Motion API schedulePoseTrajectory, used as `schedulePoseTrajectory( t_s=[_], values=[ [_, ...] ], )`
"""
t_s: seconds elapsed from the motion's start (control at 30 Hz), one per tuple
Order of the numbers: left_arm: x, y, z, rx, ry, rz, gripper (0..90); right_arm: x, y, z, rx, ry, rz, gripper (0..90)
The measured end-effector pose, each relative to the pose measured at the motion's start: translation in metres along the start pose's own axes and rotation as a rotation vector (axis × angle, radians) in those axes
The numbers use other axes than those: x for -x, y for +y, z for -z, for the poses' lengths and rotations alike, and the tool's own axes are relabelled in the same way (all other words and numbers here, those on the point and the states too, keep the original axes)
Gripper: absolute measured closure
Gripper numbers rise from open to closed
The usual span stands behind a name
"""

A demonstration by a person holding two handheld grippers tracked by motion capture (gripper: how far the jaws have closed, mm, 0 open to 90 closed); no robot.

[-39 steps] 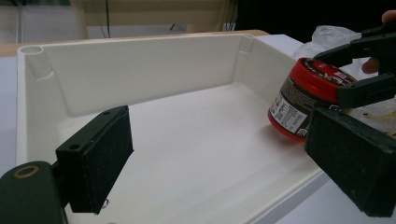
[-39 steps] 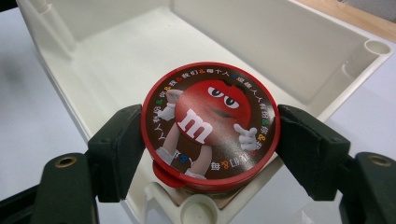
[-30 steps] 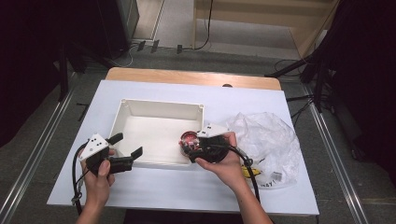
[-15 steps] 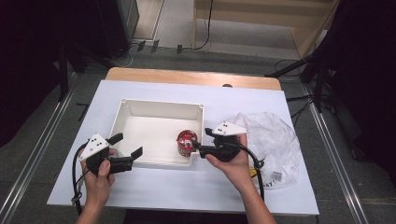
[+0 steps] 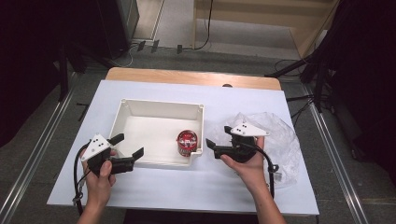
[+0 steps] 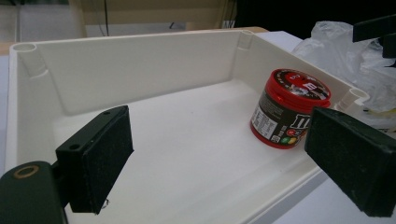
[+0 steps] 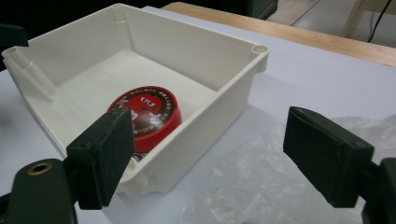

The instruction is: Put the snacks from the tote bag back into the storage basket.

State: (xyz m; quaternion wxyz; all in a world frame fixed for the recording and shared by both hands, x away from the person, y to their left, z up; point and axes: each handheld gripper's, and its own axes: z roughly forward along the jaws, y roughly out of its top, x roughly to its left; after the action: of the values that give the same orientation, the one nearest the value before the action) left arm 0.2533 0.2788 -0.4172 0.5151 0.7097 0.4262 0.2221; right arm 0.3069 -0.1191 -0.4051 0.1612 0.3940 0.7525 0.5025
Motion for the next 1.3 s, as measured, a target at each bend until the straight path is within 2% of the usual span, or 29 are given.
schedulePoseTrajectory(
  t_s=[0.93, 1.3],
  values=[
    [0.001, -0.002, -0.002, -0.011, 0.002, -0.004, 8.2, 0.033, -0.018, 0.034, 0.018, -0.073, -0.044, 16.3],
    [0.002, -0.002, -0.003, -0.01, -0.001, -0.005, 8.2, 0.049, -0.029, 0.047, 0.023, -0.108, -0.082, 16.2]
  ],
)
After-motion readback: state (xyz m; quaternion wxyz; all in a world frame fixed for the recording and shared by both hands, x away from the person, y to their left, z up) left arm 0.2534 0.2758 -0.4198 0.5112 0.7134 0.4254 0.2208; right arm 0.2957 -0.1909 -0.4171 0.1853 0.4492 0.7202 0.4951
